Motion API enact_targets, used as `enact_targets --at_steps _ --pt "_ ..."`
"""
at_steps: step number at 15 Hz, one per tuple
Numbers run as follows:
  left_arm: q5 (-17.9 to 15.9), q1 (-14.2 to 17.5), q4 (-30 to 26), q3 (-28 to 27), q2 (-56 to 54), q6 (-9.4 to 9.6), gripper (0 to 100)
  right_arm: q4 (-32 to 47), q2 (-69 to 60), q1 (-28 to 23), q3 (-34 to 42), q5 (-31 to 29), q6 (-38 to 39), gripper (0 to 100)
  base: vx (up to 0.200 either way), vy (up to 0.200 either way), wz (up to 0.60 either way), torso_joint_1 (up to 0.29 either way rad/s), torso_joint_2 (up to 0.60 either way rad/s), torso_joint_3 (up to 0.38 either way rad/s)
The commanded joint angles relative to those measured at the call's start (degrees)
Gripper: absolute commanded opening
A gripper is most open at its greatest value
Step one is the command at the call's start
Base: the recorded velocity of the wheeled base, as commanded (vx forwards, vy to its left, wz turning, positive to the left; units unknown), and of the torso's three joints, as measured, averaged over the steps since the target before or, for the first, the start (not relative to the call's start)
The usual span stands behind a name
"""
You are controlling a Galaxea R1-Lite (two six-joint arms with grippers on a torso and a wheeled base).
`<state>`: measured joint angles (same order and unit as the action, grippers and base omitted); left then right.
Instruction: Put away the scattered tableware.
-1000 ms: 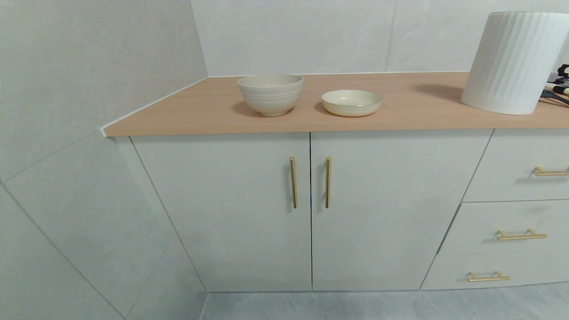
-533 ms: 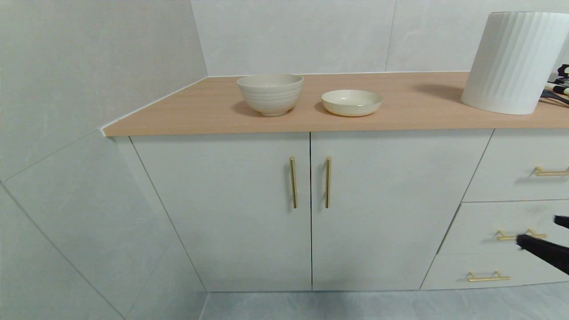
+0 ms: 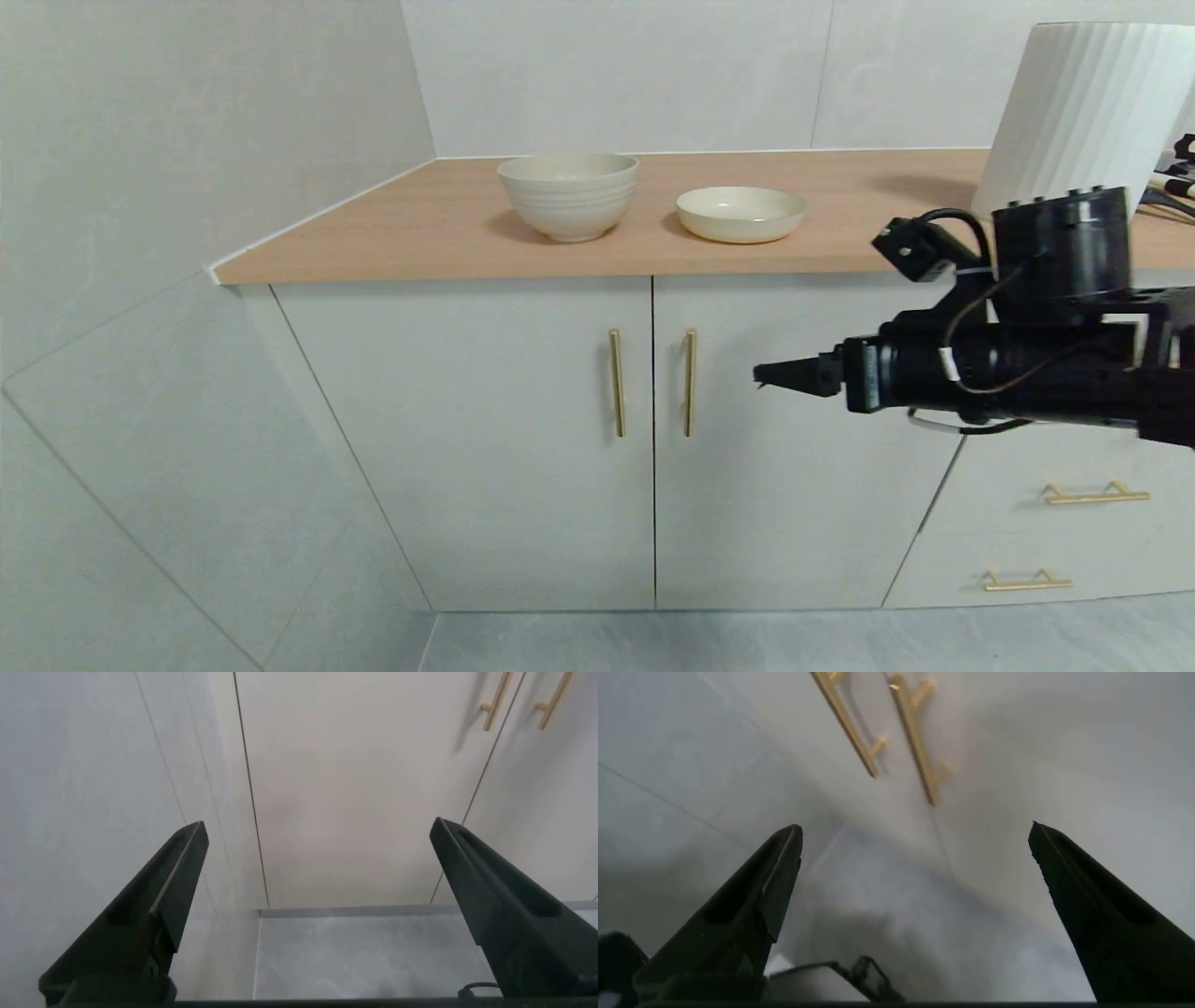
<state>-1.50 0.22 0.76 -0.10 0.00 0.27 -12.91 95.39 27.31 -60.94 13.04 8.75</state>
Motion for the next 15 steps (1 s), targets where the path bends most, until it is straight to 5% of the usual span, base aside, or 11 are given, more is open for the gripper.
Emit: enact_targets --at_steps 1,7,15 --pt "0.01 0.04 0.04 0.01 0.00 0.00 100 -0.89 11.31 2.31 -6.21 0.23 2.76 100 0.000 0.000 0.00 0.000 0.00 0.000" --pt "0.01 0.04 0.04 0.01 0.00 0.00 100 -16.36 19.92 3.10 -8.84 -0.04 8.83 100 0.000 0.000 0.00 0.000 0.00 0.000" --pt "0.01 0.04 0.04 0.01 0.00 0.00 100 -23.13 24.05 4.86 -10.25 -0.21 14.27 100 0.000 0.000 0.00 0.000 0.00 0.000"
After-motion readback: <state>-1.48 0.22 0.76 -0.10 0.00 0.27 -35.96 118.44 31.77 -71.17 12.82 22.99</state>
